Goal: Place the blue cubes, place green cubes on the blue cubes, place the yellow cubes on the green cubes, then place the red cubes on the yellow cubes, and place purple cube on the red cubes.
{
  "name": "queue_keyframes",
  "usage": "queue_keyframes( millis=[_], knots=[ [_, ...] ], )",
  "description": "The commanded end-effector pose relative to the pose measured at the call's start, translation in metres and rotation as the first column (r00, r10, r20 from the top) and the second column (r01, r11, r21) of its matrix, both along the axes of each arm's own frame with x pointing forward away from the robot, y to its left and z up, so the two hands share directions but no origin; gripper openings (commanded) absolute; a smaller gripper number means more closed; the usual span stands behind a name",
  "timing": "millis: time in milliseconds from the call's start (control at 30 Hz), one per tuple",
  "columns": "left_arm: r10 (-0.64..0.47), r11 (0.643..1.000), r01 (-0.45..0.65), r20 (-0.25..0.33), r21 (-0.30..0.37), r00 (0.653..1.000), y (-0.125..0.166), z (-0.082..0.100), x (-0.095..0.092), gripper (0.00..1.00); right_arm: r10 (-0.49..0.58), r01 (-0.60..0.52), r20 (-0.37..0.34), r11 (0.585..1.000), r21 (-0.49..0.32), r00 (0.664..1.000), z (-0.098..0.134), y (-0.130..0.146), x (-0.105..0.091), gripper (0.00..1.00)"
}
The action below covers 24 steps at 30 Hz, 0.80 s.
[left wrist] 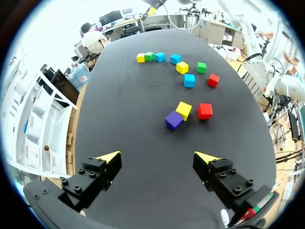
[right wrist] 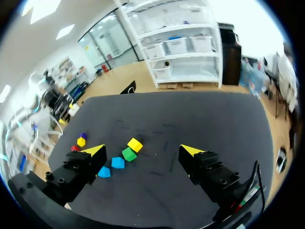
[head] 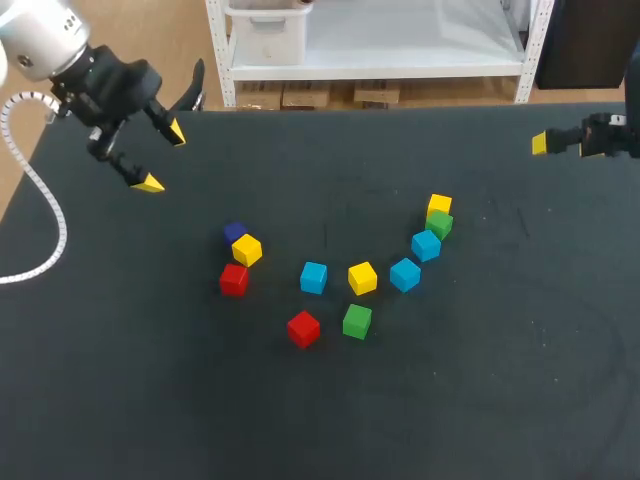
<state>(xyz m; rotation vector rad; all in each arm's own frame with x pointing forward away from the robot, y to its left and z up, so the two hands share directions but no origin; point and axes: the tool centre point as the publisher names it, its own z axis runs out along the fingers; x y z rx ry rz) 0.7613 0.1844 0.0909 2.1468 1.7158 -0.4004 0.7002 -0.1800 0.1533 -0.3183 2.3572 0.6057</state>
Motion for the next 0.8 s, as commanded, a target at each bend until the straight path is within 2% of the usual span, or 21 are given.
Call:
queue_keyframes(
  millis=[33,100,200,300,367,400,433,800],
  knots=[
    [0.002,1.000,-0.002,0.004,0.002,1.000,0.000,0.000,-0.002,1.00,0.375,-0.355,0.034,0.900,-0.254,0.926,0.006,0.009,0.000,1.00],
    [0.002,1.000,-0.002,0.004,0.002,1.000,0.000,0.000,-0.002,1.00,0.521,-0.491,0.040,0.825,-0.279,0.852,0.012,0.011,-0.001,1.00],
    [0.002,1.000,-0.002,0.004,0.002,1.000,0.000,0.000,-0.002,1.00,0.688,-0.646,0.007,0.685,-0.337,0.726,0.017,0.011,-0.002,1.00],
    [0.002,1.000,-0.002,0.004,0.002,1.000,0.000,0.000,-0.002,1.00,0.814,-0.775,-0.041,0.534,-0.339,0.579,0.018,0.005,-0.005,1.00],
    [0.002,1.000,-0.002,0.004,0.002,1.000,0.000,0.000,-0.002,1.00,0.871,-0.850,-0.073,0.452,-0.270,0.486,0.017,0.000,-0.009,1.00],
    [0.002,1.000,-0.002,0.004,0.002,1.000,0.000,0.000,-0.002,1.00,0.865,-0.850,-0.093,0.456,-0.263,0.493,0.014,-0.003,-0.010,1.00],
    [0.002,1.000,-0.002,0.004,0.002,1.000,0.000,0.000,-0.002,1.00,0.811,-0.806,-0.095,0.548,-0.224,0.577,0.008,-0.006,-0.006,1.00],
    [0.002,1.000,-0.002,0.004,0.002,1.000,0.000,0.000,-0.002,1.00,0.811,-0.806,-0.095,0.548,-0.224,0.577,0.008,-0.006,-0.006,1.00]
  ],
)
